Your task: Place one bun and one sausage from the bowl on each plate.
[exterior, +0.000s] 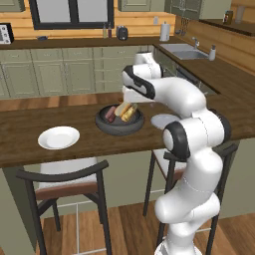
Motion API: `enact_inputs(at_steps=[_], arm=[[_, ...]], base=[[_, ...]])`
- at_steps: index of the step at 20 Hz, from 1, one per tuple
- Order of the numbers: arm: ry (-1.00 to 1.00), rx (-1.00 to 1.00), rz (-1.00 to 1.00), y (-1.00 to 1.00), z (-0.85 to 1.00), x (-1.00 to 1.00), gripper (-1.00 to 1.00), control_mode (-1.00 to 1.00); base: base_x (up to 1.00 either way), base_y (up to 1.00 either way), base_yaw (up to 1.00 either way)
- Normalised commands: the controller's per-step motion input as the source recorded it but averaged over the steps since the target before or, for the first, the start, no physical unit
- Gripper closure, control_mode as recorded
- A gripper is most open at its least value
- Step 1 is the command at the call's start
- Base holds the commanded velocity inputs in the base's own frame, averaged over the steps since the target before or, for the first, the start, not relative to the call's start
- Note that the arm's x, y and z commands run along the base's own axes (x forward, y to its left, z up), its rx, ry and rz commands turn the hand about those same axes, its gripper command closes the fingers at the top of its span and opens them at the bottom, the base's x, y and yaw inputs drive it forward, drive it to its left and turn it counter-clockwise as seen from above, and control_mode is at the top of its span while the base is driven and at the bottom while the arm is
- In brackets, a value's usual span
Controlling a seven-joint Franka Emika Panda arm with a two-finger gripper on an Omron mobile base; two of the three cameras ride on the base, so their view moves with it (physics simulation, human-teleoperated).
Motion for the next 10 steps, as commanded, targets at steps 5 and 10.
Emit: enact_inputs(at_steps=[5,10], arm=[[-0.01,-0.07,0.00,0.02,-0.72,0.42,-1.00,-1.00],[-0.15,0.00,-0.02,0.17,-0.05,0.59,-1.00,-1.00]], base=[[0.00,0.00,0.00],[0.00,0.00,0.00]])
